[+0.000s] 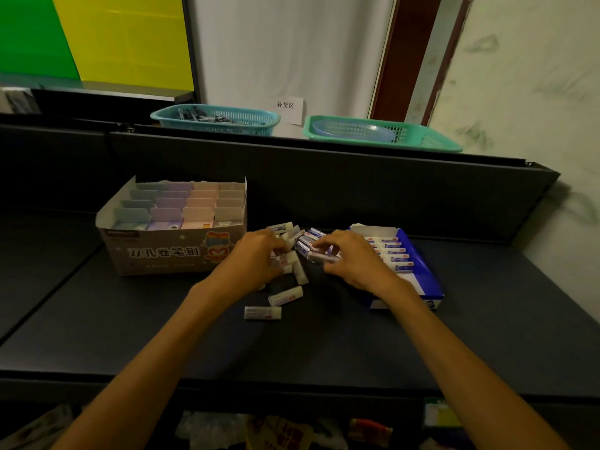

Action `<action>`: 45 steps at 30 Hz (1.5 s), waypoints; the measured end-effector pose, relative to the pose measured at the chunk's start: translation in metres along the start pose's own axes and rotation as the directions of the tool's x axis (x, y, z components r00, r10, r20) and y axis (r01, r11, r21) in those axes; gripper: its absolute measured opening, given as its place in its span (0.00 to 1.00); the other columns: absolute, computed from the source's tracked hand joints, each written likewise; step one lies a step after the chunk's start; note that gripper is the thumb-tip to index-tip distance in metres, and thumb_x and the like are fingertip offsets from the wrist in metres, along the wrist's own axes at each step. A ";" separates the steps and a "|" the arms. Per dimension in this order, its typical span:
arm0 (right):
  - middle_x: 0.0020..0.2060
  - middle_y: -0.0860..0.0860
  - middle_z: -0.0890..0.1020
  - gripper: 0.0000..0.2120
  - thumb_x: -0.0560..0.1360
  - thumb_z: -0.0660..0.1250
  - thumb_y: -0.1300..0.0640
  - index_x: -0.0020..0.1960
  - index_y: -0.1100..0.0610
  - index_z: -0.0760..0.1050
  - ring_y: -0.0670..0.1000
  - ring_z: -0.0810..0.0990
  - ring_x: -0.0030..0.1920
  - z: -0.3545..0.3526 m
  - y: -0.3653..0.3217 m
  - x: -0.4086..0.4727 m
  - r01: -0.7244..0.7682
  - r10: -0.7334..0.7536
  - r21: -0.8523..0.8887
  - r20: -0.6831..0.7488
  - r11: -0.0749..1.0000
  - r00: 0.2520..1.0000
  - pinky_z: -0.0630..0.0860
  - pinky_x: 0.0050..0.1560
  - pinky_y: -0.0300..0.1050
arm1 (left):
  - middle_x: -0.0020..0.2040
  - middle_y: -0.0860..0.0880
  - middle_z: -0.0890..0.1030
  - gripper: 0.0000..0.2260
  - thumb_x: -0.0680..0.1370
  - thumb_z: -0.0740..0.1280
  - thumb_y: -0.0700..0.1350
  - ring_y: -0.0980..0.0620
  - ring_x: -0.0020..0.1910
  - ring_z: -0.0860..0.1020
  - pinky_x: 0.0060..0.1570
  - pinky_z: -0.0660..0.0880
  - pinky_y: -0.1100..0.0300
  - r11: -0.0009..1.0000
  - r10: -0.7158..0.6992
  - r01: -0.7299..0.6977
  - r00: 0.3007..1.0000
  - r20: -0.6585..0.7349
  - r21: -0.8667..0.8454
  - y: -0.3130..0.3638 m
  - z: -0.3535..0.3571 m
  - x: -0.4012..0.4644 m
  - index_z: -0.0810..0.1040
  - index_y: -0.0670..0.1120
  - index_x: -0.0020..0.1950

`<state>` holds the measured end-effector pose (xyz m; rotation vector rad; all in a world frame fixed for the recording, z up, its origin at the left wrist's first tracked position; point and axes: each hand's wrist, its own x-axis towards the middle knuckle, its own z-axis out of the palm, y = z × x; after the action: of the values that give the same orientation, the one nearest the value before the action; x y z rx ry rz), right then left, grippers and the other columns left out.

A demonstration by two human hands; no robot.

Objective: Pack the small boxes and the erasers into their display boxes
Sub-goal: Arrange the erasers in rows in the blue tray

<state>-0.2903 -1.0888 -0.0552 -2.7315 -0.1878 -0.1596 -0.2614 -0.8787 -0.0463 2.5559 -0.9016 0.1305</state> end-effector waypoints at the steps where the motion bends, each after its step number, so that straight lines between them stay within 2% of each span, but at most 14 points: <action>1: 0.56 0.48 0.74 0.21 0.72 0.71 0.58 0.63 0.50 0.74 0.45 0.69 0.56 -0.003 0.001 -0.001 0.015 -0.015 -0.007 -0.011 1.000 1.000 0.65 0.55 0.39 | 0.59 0.48 0.73 0.15 0.74 0.70 0.43 0.56 0.47 0.72 0.51 0.74 0.62 1.000 0.004 -0.004 1.000 -0.019 -0.019 0.000 -0.001 0.000 0.77 0.47 0.60; 6: 0.55 0.47 0.74 0.18 0.71 0.72 0.55 0.59 0.47 0.75 0.43 0.68 0.53 -0.009 0.014 -0.005 0.022 -0.024 -0.027 -0.063 0.999 0.998 0.65 0.54 0.39 | 0.50 0.52 0.77 0.11 0.70 0.74 0.41 0.58 0.45 0.77 0.49 0.77 0.62 0.977 -0.005 -0.021 0.993 -0.118 -0.211 0.008 -0.003 0.004 0.77 0.49 0.50; 9: 0.55 0.47 0.74 0.17 0.70 0.73 0.55 0.57 0.44 0.74 0.45 0.72 0.54 -0.014 0.022 -0.007 0.004 -0.003 0.004 -0.072 1.000 0.997 0.70 0.53 0.39 | 0.49 0.52 0.78 0.13 0.69 0.74 0.41 0.55 0.45 0.79 0.48 0.79 0.56 0.965 -0.007 -0.023 0.994 -0.112 -0.261 0.014 -0.001 0.009 0.74 0.52 0.48; 12: 0.52 0.46 0.73 0.16 0.71 0.73 0.57 0.57 0.46 0.75 0.41 0.70 0.50 -0.024 0.028 -0.013 0.011 -0.008 0.039 -0.082 0.999 0.997 0.66 0.46 0.33 | 0.50 0.53 0.78 0.13 0.69 0.74 0.42 0.56 0.45 0.79 0.48 0.79 0.57 0.958 0.024 -0.054 0.994 -0.111 -0.282 0.023 0.002 0.014 0.76 0.52 0.50; 15: 0.49 0.43 0.72 0.15 0.71 0.73 0.57 0.56 0.48 0.76 0.40 0.68 0.45 -0.034 0.033 -0.019 0.023 -0.017 0.057 -0.103 0.998 0.995 0.64 0.42 0.31 | 0.51 0.55 0.77 0.13 0.70 0.74 0.42 0.58 0.47 0.78 0.48 0.77 0.65 0.961 0.052 -0.082 0.992 -0.116 -0.266 0.032 0.006 0.021 0.79 0.51 0.53; 17: 0.48 0.43 0.75 0.15 0.71 0.73 0.57 0.56 0.48 0.76 0.40 0.70 0.43 -0.040 0.037 -0.021 0.030 -0.023 0.077 -0.101 0.997 0.995 0.65 0.39 0.31 | 0.51 0.54 0.77 0.13 0.70 0.74 0.41 0.59 0.47 0.78 0.47 0.76 0.67 0.961 0.067 -0.095 0.991 -0.114 -0.258 0.038 0.008 0.026 0.80 0.50 0.53; 19: 0.48 0.41 0.75 0.15 0.72 0.72 0.59 0.57 0.49 0.76 0.43 0.73 0.40 -0.046 0.042 -0.025 0.031 -0.021 0.116 -0.085 0.993 0.996 0.70 0.36 0.32 | 0.50 0.53 0.79 0.13 0.70 0.74 0.42 0.59 0.47 0.78 0.48 0.76 0.66 0.962 0.080 -0.105 0.991 -0.107 -0.251 0.044 0.011 0.031 0.80 0.49 0.54; 21: 0.48 0.41 0.75 0.16 0.71 0.72 0.61 0.58 0.51 0.76 0.45 0.75 0.40 -0.050 0.046 -0.027 0.031 -0.018 0.161 -0.081 0.986 0.997 0.73 0.38 0.30 | 0.50 0.54 0.79 0.14 0.71 0.73 0.43 0.61 0.45 0.78 0.48 0.76 0.66 0.962 0.091 -0.112 0.991 -0.093 -0.249 0.050 0.013 0.034 0.79 0.49 0.55; 25: 0.47 0.42 0.75 0.15 0.71 0.73 0.59 0.57 0.54 0.77 0.40 0.74 0.39 -0.057 0.060 -0.031 0.041 -0.023 0.185 -0.097 0.982 0.995 0.70 0.41 0.25 | 0.50 0.55 0.80 0.14 0.72 0.73 0.44 0.64 0.43 0.76 0.41 0.73 0.71 0.974 0.094 -0.106 0.993 -0.068 -0.201 0.062 0.022 0.046 0.78 0.50 0.56; 30: 0.44 0.45 0.79 0.14 0.68 0.76 0.58 0.51 0.53 0.75 0.42 0.80 0.42 -0.064 0.080 -0.033 0.015 0.023 0.322 -0.115 0.947 0.993 0.77 0.41 0.32 | 0.52 0.52 0.80 0.14 0.72 0.72 0.44 0.60 0.48 0.76 0.49 0.75 0.65 0.977 0.104 -0.114 0.993 -0.062 -0.183 0.074 0.034 0.060 0.78 0.49 0.57; 34: 0.46 0.45 0.79 0.15 0.68 0.76 0.56 0.50 0.50 0.75 0.40 0.80 0.45 -0.069 0.097 -0.036 0.019 0.024 0.368 -0.111 0.930 0.994 0.78 0.43 0.34 | 0.54 0.52 0.79 0.15 0.71 0.73 0.45 0.59 0.50 0.77 0.52 0.76 0.62 0.980 0.102 -0.111 0.993 -0.061 -0.163 0.080 0.041 0.070 0.77 0.50 0.57; 38: 0.53 0.46 0.76 0.11 0.69 0.74 0.53 0.50 0.45 0.78 0.45 0.78 0.52 -0.072 0.113 -0.038 0.030 -0.001 0.321 -0.088 0.947 0.996 0.78 0.50 0.41 | 0.55 0.52 0.79 0.16 0.72 0.72 0.44 0.61 0.50 0.75 0.49 0.73 0.68 0.982 0.108 -0.114 0.993 -0.047 -0.154 0.089 0.045 0.076 0.76 0.49 0.58; 42: 0.52 0.46 0.77 0.11 0.69 0.74 0.56 0.47 0.46 0.76 0.46 0.79 0.50 -0.075 0.125 -0.039 0.048 -0.024 0.319 -0.080 0.946 0.997 0.80 0.51 0.46 | 0.55 0.52 0.79 0.15 0.72 0.72 0.43 0.60 0.50 0.75 0.47 0.73 0.69 0.980 0.096 -0.100 0.995 -0.031 -0.171 0.098 0.048 0.081 0.76 0.49 0.58; 45: 0.50 0.46 0.78 0.11 0.71 0.73 0.52 0.52 0.48 0.75 0.45 0.80 0.48 -0.075 0.132 -0.039 0.072 -0.053 0.303 -0.071 0.950 0.996 0.80 0.48 0.45 | 0.55 0.52 0.79 0.16 0.72 0.72 0.43 0.59 0.51 0.76 0.48 0.73 0.69 0.983 0.090 -0.093 0.996 -0.027 -0.160 0.105 0.050 0.084 0.76 0.49 0.58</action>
<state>-0.3151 -1.2433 -0.0422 -2.4097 -0.2585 -0.2143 -0.2633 -1.0216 -0.0354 2.3616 -0.9810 0.1048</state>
